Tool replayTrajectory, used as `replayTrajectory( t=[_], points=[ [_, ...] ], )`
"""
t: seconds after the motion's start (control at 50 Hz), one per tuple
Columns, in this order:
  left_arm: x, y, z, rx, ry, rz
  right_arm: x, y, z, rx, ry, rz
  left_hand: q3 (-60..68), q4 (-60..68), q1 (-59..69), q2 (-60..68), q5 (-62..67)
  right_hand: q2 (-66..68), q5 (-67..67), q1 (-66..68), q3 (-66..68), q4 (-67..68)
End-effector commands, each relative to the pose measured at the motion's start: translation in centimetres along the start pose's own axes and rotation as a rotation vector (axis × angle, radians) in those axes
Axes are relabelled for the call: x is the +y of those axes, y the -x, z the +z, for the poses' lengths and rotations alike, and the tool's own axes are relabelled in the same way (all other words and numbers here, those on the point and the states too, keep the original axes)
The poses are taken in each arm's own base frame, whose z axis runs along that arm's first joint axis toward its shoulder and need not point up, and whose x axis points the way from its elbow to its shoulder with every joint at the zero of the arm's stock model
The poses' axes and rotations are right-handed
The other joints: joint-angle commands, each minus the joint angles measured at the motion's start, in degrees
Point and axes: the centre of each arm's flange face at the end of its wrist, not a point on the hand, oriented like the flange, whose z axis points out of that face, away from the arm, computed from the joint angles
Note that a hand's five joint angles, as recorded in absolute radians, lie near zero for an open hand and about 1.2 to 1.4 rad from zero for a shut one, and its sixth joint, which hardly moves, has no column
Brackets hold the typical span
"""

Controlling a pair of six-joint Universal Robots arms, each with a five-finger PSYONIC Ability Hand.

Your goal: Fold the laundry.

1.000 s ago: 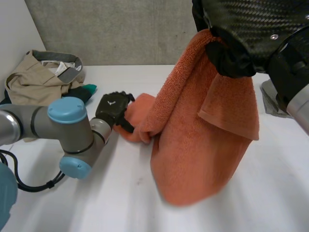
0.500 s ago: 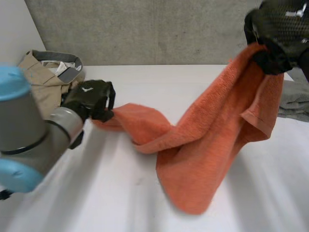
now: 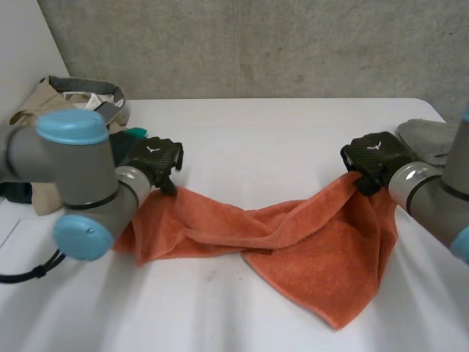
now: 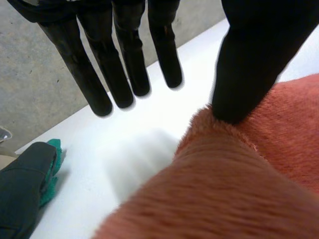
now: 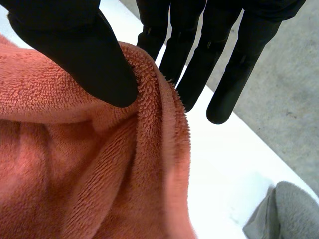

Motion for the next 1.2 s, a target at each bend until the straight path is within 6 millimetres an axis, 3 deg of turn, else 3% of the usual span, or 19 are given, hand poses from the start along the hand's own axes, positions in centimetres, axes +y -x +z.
replayTrajectory(
  t=[0.02, 0.1, 0.14, 0.26, 0.32, 0.38, 0.46, 0.54, 0.7, 0.9, 0.96, 1.06, 1.14, 1.16, 1.2],
  points=[
    [-0.1, -1.3, 0.6, 0.0, -0.008, 0.054, 1.0, 0.7, -0.4, 0.016, 0.02, 0.004, -6.7, -7.1, -4.1, -6.4, -7.1, 12.6, 13.1, 15.5, 11.8, 11.2],
    [-1.8, -1.9, -2.3, 0.021, -0.032, 0.062, 1.8, 1.0, -0.6, 0.008, 0.043, 0.011, -7.2, -7.7, -4.7, -6.9, -7.7, 12.6, 13.1, 15.5, 11.8, 11.2],
    [-2.2, -1.7, -4.7, 0.026, -0.036, 0.061, 2.0, 1.0, -0.6, 0.006, 0.047, 0.014, -6.7, -7.2, -4.1, -6.4, -7.2, 12.6, 13.1, 15.5, 11.8, 11.2],
    [-1.0, -2.3, -9.2, 0.049, -0.01, 0.052, 2.6, 1.4, -1.1, 0.004, 0.044, 0.006, -6.6, -7.0, -4.0, -6.3, -7.0, 12.6, 13.1, 15.5, 11.8, 11.2],
    [0.2, -3.0, -9.8, 0.068, 0.01, 0.053, 2.6, 1.4, -1.1, 0.004, 0.044, 0.005, -6.7, -7.2, -4.1, -6.4, -7.2, 12.6, 13.1, 15.5, 11.8, 11.2],
    [1.4, -3.8, -9.7, 0.086, 0.024, 0.054, 2.6, 1.4, -1.0, 0.004, 0.043, 0.005, -7.1, -7.5, -4.5, -6.8, -7.5, 12.6, 13.1, 15.5, 11.8, 11.2],
    [3.9, -4.5, -7.9, 0.098, 0.075, 0.051, 2.7, 1.4, -1.1, 0.007, 0.048, 0.006, -6.6, -7.0, -4.0, -6.3, -7.0, 12.6, 13.1, 15.5, 11.8, 11.2],
    [4.9, -4.9, -5.9, 0.097, 0.069, 0.049, 2.8, 1.5, -1.1, 0.005, 0.052, 0.006, -4.1, -4.5, -1.5, -3.8, -4.5, 12.6, 13.1, 15.5, 11.8, 11.2],
    [4.8, -5.1, -2.6, 0.084, 0.028, 0.049, 3.0, 1.7, -1.5, 0.0, 0.06, 0.008, 3.8, 3.4, 6.4, 4.1, 3.4, 12.6, 13.1, 15.5, 11.8, 11.2],
    [3.6, -4.9, -0.8, 0.06, -0.042, 0.051, 3.2, 2.1, -2.0, -0.01, 0.07, 0.008, 21.3, 20.9, 23.9, 21.6, 20.9, 12.6, 13.1, 15.5, 11.8, 11.2],
    [3.8, -4.9, -0.4, 0.051, -0.045, 0.06, 3.2, 1.9, -2.0, -0.003, 0.068, 0.007, 34.6, 34.2, 37.2, 34.9, 34.2, 12.6, 13.1, 15.5, 11.8, 11.2],
    [3.6, -3.8, -0.3, 0.022, -0.033, 0.059, 1.3, 0.8, -2.7, 0.029, 0.021, -0.019, 39.0, 38.6, 41.6, 39.3, 38.6, 12.6, 13.1, 15.5, 11.8, 11.2],
    [-0.1, -1.4, -2.4, -0.042, -0.085, 0.051, -1.7, -0.5, -4.6, 0.07, -0.041, -0.128, 39.0, 38.6, 41.6, 39.3, 38.6, 12.6, 13.1, 15.5, 11.8, 11.2],
    [-2.1, -0.5, -4.2, -0.058, -0.114, 0.048, -2.4, -0.8, -5.1, 0.079, -0.051, -0.158, 39.0, 38.6, 41.6, 39.3, 38.6, 12.6, 13.1, 15.5, 11.8, 11.2],
    [-3.8, 0.1, -6.0, -0.065, -0.136, 0.047, -4.3, -1.5, -6.9, 0.101, -0.072, -0.245, 39.0, 38.6, 41.6, 39.3, 38.6, 12.6, 13.1, 15.5, 11.8, 11.2]
  ],
)
